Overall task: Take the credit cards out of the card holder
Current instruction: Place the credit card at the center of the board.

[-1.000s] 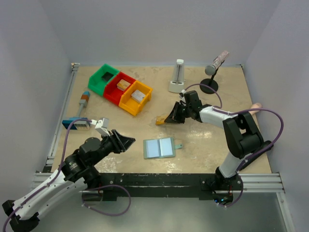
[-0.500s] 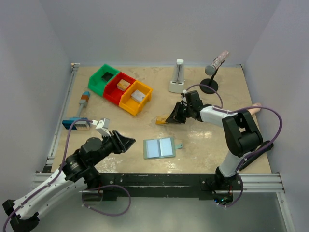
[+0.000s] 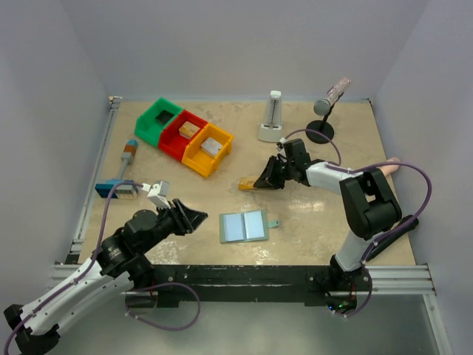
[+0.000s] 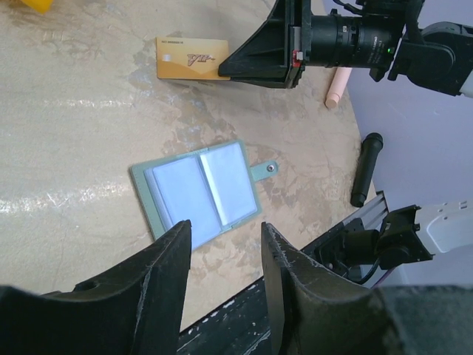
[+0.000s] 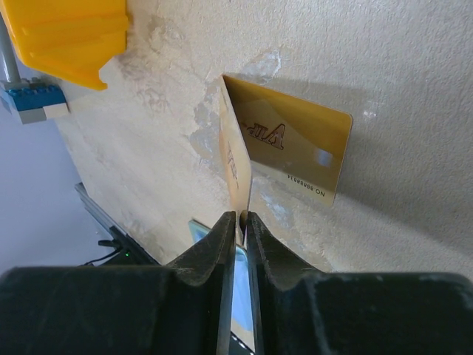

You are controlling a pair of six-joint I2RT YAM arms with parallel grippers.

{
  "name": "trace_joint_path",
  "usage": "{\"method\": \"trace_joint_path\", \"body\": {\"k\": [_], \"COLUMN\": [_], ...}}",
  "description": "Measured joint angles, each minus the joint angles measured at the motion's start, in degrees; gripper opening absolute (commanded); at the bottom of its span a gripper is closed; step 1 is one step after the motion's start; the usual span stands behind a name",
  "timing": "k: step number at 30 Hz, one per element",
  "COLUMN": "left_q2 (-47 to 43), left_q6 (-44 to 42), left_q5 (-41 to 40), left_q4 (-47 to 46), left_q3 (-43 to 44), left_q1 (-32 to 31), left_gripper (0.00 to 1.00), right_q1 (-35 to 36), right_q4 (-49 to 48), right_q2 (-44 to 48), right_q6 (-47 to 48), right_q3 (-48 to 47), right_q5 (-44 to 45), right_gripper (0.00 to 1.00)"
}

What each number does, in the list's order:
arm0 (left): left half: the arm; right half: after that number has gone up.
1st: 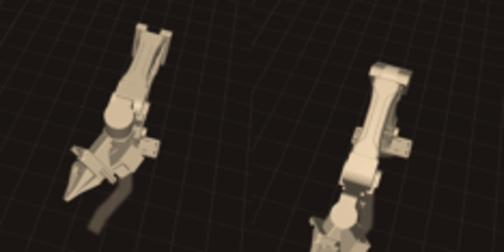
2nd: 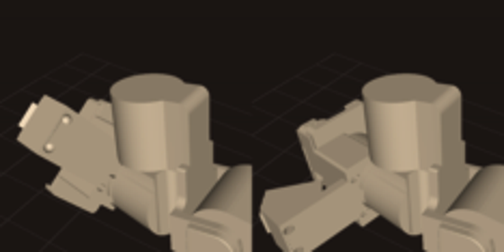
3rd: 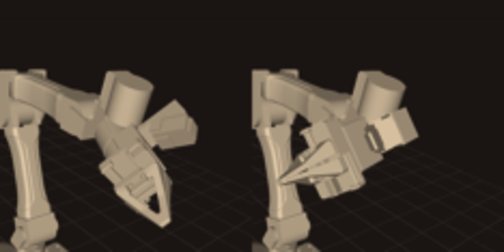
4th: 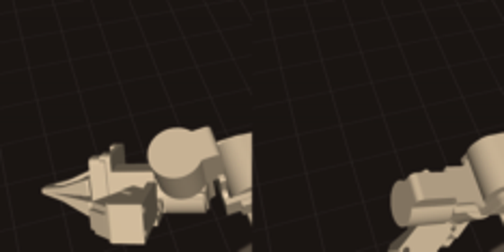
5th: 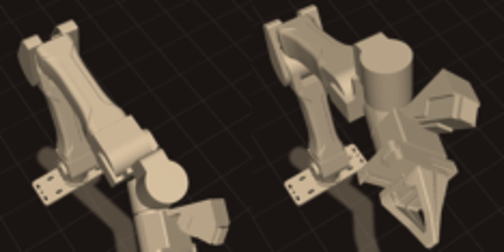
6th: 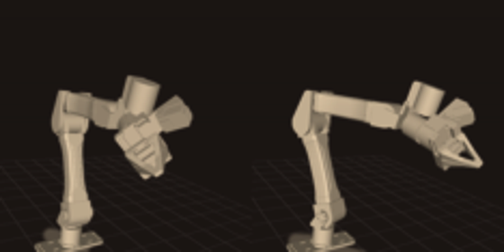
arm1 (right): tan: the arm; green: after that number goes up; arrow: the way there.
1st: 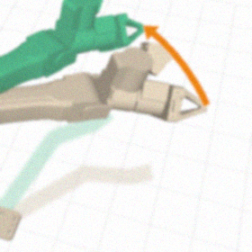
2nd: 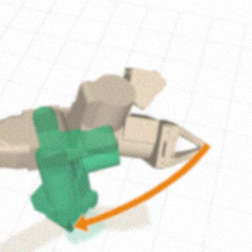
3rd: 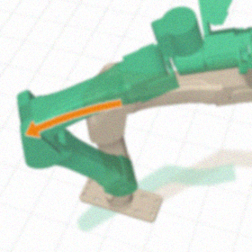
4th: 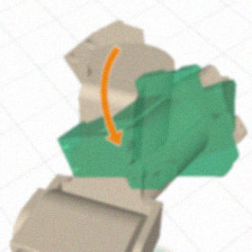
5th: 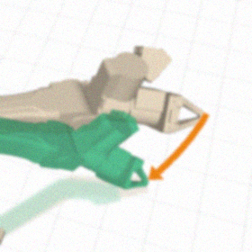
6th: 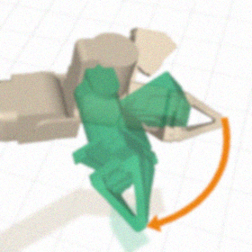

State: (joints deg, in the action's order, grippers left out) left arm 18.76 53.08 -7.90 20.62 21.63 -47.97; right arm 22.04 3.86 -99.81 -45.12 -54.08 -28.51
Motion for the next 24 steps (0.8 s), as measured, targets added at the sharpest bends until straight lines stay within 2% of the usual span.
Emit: {"method": "trace_joint_path", "body": {"k": [13,24], "left_q2": [0.7,0.7], "left_q6": [-0.2,-0.2], "left_q5": [0.0,0.2], "left_q4": [0.0,-0.1], "left_q3": [0.0,0.0], "left_q1": [0.0,0.0], "left_gripper": [0.47,0.47], "right_q1": [-0.7,-2.6], "right_q4": [0.6,4.4], "right_q2": [0.0,1.4], "right_q6": [0.3,2.1], "right_q3": [0.0,0.2], "right_q5": [0.1,1.0], "right_gripper": [0.31,0.37]}}
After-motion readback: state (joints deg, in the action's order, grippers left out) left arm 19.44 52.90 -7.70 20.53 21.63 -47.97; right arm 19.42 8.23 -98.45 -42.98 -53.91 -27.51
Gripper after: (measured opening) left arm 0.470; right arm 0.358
